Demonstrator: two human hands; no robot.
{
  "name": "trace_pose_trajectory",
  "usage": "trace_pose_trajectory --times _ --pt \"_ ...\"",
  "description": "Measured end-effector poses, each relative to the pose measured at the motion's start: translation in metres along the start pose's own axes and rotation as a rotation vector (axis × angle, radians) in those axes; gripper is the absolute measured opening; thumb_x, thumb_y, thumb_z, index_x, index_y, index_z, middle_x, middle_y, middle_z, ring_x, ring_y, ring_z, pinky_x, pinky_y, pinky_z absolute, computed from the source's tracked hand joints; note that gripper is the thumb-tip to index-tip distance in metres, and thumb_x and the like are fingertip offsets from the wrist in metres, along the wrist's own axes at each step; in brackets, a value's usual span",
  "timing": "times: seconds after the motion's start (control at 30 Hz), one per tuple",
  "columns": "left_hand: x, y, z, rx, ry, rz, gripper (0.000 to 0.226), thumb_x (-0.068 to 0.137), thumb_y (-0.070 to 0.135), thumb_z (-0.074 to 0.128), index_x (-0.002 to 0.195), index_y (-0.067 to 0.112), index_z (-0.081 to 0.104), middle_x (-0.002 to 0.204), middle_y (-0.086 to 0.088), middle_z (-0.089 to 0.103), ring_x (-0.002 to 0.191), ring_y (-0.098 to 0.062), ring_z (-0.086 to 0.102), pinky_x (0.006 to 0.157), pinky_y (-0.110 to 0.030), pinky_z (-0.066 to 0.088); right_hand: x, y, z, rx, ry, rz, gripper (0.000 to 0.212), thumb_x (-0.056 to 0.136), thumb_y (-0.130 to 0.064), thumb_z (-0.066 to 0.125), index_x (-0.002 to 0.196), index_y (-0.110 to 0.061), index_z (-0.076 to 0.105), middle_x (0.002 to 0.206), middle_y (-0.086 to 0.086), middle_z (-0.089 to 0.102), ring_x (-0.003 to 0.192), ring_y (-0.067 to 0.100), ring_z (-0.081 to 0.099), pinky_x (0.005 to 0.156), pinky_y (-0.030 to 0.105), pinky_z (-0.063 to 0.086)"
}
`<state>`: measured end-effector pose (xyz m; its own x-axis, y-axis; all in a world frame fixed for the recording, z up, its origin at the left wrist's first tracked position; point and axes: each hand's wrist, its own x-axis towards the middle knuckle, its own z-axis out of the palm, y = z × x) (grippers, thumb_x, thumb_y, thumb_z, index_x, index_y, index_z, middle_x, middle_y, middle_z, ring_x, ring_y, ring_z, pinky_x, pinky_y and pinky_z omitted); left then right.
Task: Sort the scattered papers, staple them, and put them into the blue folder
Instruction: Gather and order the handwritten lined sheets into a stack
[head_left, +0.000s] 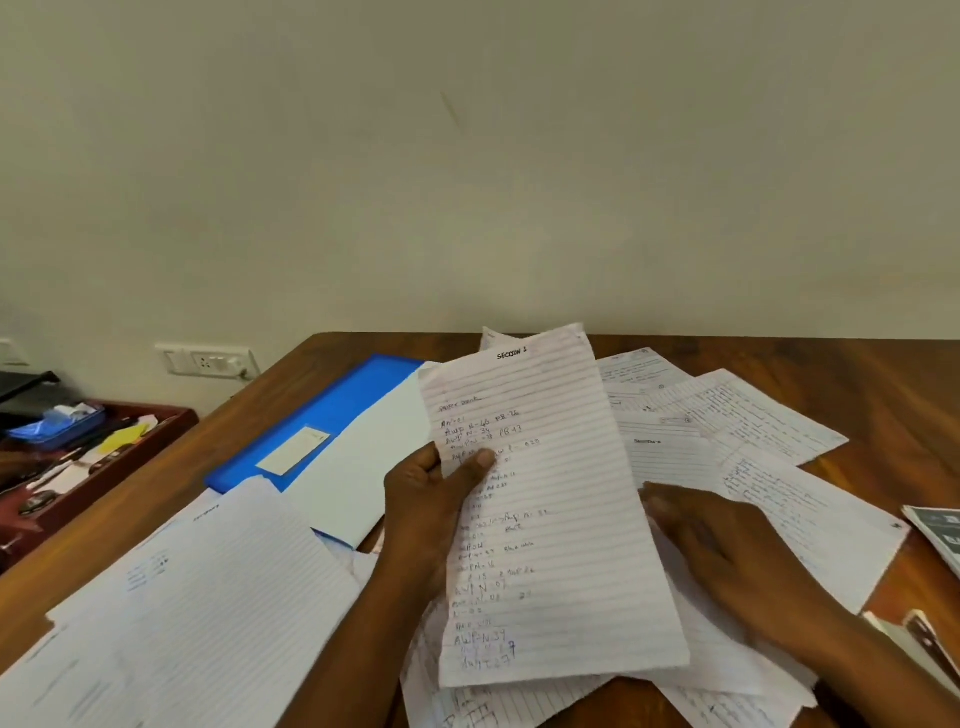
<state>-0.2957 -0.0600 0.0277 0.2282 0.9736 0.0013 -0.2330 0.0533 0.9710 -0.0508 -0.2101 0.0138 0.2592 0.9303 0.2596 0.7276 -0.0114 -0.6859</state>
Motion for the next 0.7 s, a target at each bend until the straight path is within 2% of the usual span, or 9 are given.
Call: trace_pose_trajectory --times 0.03,0.13,0.17,0.23,0.3,0.37,0.43,0.6,0.7 --pt "-0.001 -0.002 0.004 0.012 -0.024 -0.004 0.035 0.086 0.004 0.082 0.120 0.009 0.075 0.114 -0.007 0.081 0.104 -0.028 0.078 0.091 -0.044 0.062 0.000 -0.002 -0.001 0.113 0.030 0.036 0.078 0.091 -0.086 0.030 0.129 -0.032 0.071 0.119 -0.016 0.072 0.117 0.015 0.068 0.097 0.018 0.050" --pt "-0.007 -0.008 0.014 0.050 -0.091 -0.014 0.034 0.086 0.003 0.081 0.119 0.008 0.076 0.113 -0.008 0.081 0.103 -0.028 0.079 0.090 -0.044 0.063 0.004 -0.009 0.002 0.461 0.232 0.116 0.036 0.095 -0.071 0.051 0.111 -0.048 0.074 0.109 -0.015 0.077 0.105 0.016 0.074 0.101 0.047 0.057" --pt "-0.008 -0.009 0.016 0.062 -0.110 -0.018 0.033 0.086 0.002 0.081 0.118 0.008 0.076 0.112 -0.008 0.081 0.101 -0.028 0.079 0.088 -0.044 0.064 0.005 -0.016 -0.001 0.556 0.267 0.145 0.032 0.093 -0.065 0.055 0.107 -0.045 0.076 0.106 -0.012 0.079 0.101 0.018 0.076 0.097 0.049 0.059" --pt "-0.012 -0.013 0.021 0.089 -0.148 -0.026 0.032 0.086 0.001 0.080 0.118 0.007 0.076 0.111 -0.009 0.081 0.101 -0.029 0.079 0.088 -0.045 0.065 0.010 -0.024 -0.006 0.675 0.281 0.190 0.032 0.088 -0.052 0.060 0.106 -0.031 0.076 0.099 -0.006 0.080 0.093 0.022 0.077 0.086 0.046 0.061" --pt "-0.014 -0.018 0.025 0.125 -0.184 -0.024 0.033 0.086 0.000 0.081 0.118 0.007 0.076 0.111 -0.009 0.081 0.102 -0.029 0.079 0.092 -0.048 0.063 0.010 -0.024 -0.010 0.742 0.293 0.204 0.031 0.082 -0.042 0.070 0.107 -0.025 0.075 0.096 -0.006 0.081 0.090 0.022 0.077 0.075 0.038 0.063" --pt "-0.017 -0.022 0.029 0.157 -0.216 -0.028 0.033 0.085 0.001 0.082 0.117 0.008 0.077 0.111 -0.009 0.081 0.103 -0.028 0.079 0.096 -0.049 0.061 0.010 -0.024 -0.011 0.831 0.310 0.229 0.027 0.083 -0.023 0.077 0.110 -0.017 0.074 0.096 -0.003 0.081 0.090 0.020 0.078 0.067 0.028 0.063" --pt "-0.020 -0.024 0.032 0.187 -0.252 -0.030 0.033 0.085 0.002 0.083 0.117 0.010 0.078 0.112 -0.007 0.081 0.105 -0.026 0.078 0.098 -0.051 0.060 0.010 -0.017 -0.008 0.893 0.296 0.271 0.025 0.087 -0.004 0.075 0.111 -0.011 0.074 0.101 0.002 0.081 0.093 0.020 0.079 0.071 0.027 0.064" --pt "-0.022 -0.024 0.035 0.230 -0.267 0.013 0.031 0.087 0.009 0.083 0.117 0.014 0.077 0.112 -0.003 0.081 0.105 -0.022 0.078 0.096 -0.046 0.061 0.011 -0.010 -0.005 0.895 0.280 0.297 0.026 0.088 0.003 0.073 0.111 -0.010 0.076 0.108 0.005 0.080 0.102 0.024 0.077 0.087 0.037 0.064" --pt "-0.020 -0.021 0.037 0.180 -0.214 0.041 0.024 0.090 0.015 0.080 0.113 0.018 0.075 0.103 -0.002 0.082 0.098 -0.018 0.079 0.082 -0.029 0.062 0.012 -0.004 -0.003 0.931 0.226 0.318 0.028 0.088 0.005 0.073 0.113 -0.008 0.076 0.111 0.010 0.079 0.105 0.029 0.076 0.097 0.049 0.058"
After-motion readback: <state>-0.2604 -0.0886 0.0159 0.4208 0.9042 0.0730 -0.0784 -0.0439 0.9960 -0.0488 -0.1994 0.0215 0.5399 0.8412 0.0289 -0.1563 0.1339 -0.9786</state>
